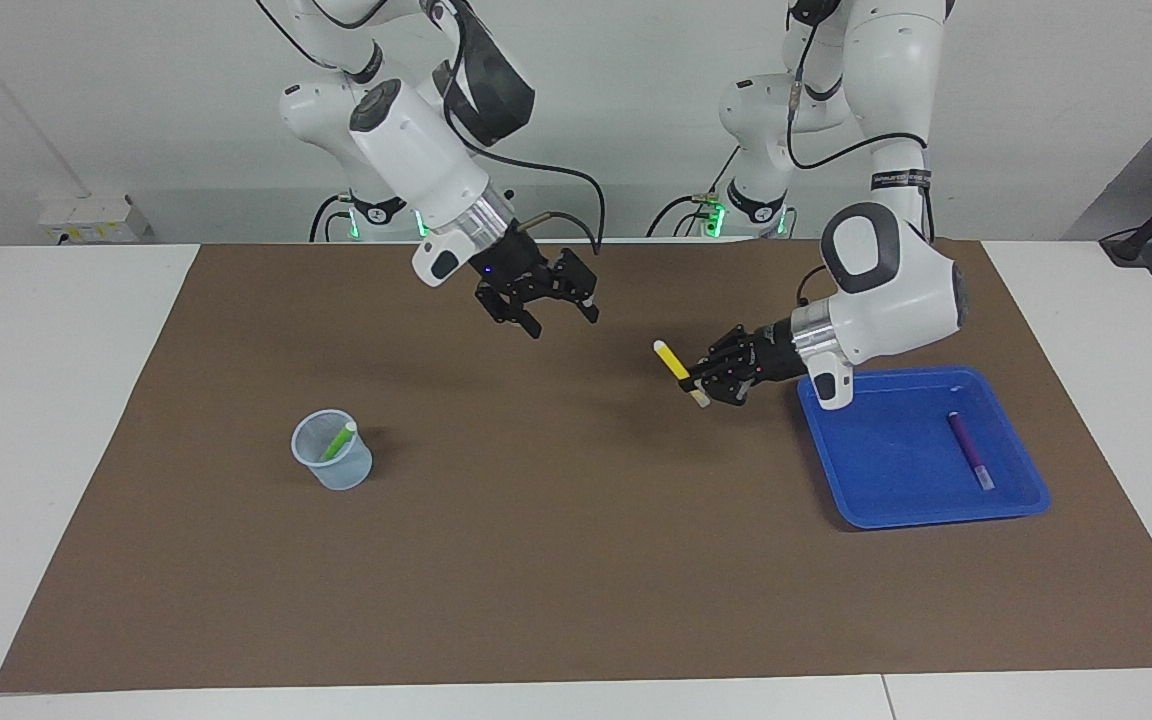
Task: Transfer and insert pens with both arms
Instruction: 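Lift the yellow pen with the left gripper toward the right gripper, then grasp the yellow pen with the right gripper and open the left gripper, then insert the yellow pen into the white cup with the right gripper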
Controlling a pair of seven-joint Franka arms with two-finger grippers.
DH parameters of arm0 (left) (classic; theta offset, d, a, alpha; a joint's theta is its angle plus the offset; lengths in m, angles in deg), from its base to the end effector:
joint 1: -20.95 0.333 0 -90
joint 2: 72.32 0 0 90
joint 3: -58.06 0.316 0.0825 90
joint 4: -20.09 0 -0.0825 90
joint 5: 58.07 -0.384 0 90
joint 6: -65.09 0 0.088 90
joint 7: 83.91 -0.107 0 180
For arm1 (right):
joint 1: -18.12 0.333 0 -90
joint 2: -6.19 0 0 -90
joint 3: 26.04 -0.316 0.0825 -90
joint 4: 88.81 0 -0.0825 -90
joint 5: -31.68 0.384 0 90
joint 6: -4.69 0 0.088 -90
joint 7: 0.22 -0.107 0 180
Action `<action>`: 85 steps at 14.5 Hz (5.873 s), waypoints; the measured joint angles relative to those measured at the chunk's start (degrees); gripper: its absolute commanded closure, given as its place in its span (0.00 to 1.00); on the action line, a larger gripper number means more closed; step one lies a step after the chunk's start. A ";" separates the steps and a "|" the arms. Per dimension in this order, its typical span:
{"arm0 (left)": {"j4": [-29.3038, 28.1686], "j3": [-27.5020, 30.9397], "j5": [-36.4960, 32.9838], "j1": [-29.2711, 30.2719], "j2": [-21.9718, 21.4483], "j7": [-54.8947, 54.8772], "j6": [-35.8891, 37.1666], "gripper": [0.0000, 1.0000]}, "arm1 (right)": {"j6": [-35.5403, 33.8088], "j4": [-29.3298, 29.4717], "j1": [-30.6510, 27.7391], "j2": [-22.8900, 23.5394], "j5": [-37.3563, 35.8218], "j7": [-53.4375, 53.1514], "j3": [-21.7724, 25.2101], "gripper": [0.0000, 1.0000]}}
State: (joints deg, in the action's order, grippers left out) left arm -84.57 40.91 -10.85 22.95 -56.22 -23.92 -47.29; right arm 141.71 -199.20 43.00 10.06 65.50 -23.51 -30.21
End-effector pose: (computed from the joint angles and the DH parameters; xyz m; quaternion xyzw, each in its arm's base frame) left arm 0.5900 -0.1970 0.3987 0.7615 0.5082 -0.2946 0.2739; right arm 0.5320 0.2999 0.4970 -0.9447 0.1227 -0.0639 0.2973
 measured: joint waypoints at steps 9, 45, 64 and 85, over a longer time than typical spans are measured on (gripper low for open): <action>-0.11 -0.05 3.93 -4.34 -0.06 9.12 -5.08 1.00 | 3.83 0.01 3.11 1.17 0.00 -2.16 0.16 0.02; -0.16 0.01 5.94 -7.95 -0.10 9.54 -4.69 0.53 | 5.27 0.11 2.44 3.60 0.01 -0.15 0.67 1.00; -0.64 0.72 -27.35 -9.09 -3.98 -4.28 -4.12 0.00 | -25.76 13.96 -21.36 3.19 -27.37 34.00 1.57 1.00; 0.68 2.50 -50.51 14.04 -1.81 -55.34 -9.29 0.03 | -14.42 1.17 -28.23 4.14 -29.74 43.28 1.18 0.00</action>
State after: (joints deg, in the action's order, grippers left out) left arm -83.89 43.41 -61.36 37.00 -58.03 -79.26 -56.57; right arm 127.29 -198.02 14.77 14.20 35.75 19.76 -29.03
